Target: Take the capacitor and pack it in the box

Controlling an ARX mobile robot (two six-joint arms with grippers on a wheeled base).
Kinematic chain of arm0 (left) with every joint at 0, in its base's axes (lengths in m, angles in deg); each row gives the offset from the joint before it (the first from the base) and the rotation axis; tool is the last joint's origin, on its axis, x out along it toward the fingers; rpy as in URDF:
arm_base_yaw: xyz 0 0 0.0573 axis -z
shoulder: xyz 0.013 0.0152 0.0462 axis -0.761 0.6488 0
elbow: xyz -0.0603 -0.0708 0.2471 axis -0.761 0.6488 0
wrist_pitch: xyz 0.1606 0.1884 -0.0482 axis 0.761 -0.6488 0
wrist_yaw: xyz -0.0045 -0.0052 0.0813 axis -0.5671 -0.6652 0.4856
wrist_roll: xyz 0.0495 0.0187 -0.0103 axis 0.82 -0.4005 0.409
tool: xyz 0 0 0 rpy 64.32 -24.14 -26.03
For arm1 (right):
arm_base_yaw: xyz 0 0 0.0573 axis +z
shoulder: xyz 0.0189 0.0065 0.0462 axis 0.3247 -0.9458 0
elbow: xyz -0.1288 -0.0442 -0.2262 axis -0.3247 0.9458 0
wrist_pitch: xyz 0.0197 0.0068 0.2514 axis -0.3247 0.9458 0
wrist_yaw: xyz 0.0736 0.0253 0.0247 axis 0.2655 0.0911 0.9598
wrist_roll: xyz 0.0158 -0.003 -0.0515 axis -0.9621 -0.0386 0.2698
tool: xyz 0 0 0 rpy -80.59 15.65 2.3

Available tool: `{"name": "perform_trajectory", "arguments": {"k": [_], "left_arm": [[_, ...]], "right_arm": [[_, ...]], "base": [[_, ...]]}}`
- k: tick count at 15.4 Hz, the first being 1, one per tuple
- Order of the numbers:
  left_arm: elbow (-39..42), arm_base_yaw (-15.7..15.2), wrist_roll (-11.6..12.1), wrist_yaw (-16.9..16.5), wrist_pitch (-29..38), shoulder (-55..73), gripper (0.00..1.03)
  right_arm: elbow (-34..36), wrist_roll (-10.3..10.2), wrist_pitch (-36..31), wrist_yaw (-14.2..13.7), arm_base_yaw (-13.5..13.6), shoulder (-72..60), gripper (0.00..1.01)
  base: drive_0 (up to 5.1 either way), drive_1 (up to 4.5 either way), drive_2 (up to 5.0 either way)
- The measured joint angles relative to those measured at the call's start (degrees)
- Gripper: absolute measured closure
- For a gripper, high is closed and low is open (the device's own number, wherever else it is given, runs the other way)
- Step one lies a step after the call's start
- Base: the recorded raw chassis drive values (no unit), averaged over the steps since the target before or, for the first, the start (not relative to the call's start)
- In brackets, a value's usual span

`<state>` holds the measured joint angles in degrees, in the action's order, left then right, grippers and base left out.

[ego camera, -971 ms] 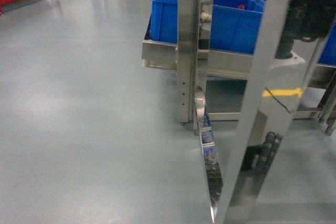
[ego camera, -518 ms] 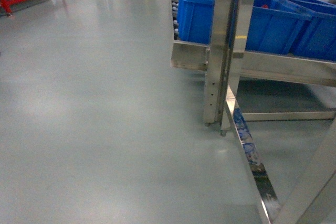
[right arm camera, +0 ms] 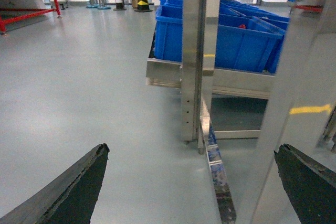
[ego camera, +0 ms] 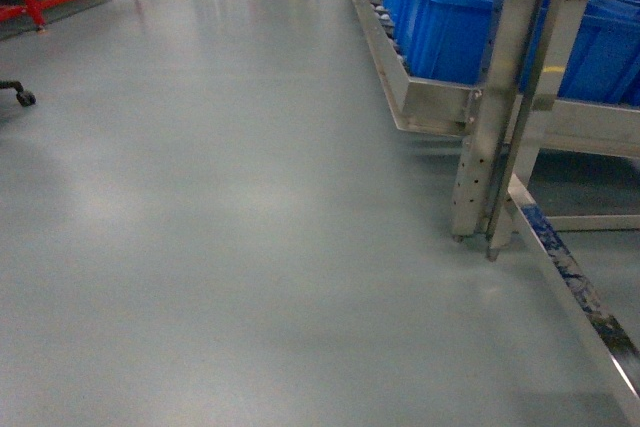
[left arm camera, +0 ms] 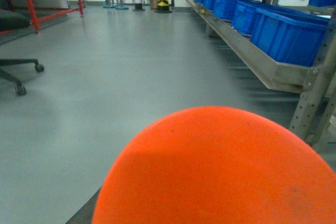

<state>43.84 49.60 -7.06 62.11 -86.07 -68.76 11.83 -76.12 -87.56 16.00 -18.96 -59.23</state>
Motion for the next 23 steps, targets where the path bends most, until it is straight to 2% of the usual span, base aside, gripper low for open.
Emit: {"name": "perform_trajectory", "arguments": {"k": [23], "left_arm": [[0.0,0.0,0.0,0.0,0.0,0.0,0.60]], "right_arm": [[0.0,0.0,-0.1,0.0,0.0,0.0,0.03]], "base": [[-5.0,2.38,2.4]]}}
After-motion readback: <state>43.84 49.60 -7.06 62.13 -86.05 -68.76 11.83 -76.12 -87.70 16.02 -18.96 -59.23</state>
